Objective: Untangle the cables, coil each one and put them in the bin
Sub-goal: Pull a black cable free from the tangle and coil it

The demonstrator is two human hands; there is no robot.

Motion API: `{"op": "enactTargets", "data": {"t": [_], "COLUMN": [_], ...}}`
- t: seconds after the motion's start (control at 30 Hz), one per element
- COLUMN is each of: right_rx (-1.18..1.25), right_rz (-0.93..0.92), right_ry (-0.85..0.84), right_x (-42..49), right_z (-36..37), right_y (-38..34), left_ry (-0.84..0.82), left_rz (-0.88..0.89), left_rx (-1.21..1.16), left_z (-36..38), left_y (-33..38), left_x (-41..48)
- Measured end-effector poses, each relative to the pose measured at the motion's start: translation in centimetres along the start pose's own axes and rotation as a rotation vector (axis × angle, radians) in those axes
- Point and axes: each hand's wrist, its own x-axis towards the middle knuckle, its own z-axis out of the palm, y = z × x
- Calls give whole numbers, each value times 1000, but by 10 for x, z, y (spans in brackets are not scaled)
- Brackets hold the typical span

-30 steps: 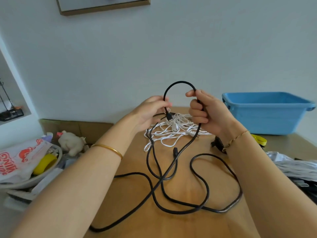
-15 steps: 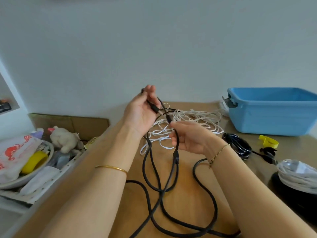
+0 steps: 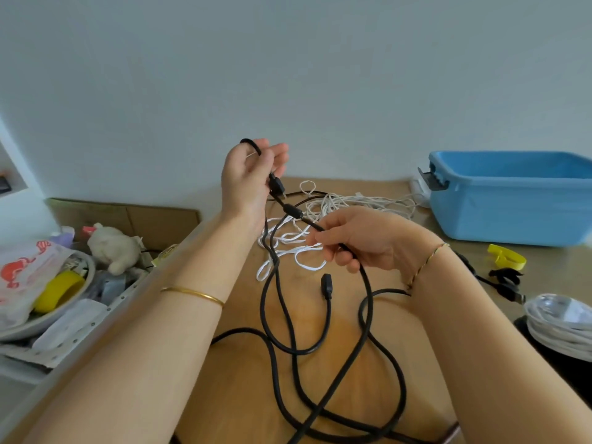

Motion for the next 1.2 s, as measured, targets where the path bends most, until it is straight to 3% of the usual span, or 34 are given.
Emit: {"op": "enactTargets", "data": {"t": [0.2,0.4,0.5,0.73,0.83,1.0,1.2], "right_rx": [-194,-488,-548,-494,-368,-92,-87], "right_rz": [-11,-117,-266,-550,-597,-507,-334], "right_ry": [112,457,601,735,717,630,492], "right_x": [-13,-17,-18,-20,-17,-2,12], "right_z": [-12,-25,-31,-41,-40,-31,-7], "right_y": [-3,-8,-7,-5,0,14,18], "left_ry": [-108,-388,-556,-676,-716,-697,-422], "left_rz": [270,170,53,-360,-434,-608,-622], "left_rx": [599,1152,1225,548,349,63,-416], "left_z": [5,12,20,31,30,29,29], "left_y": [-3,-4,0,12,19,20,23], "left_x": [-6,-24,-30,-40,-41,-35,-26]}}
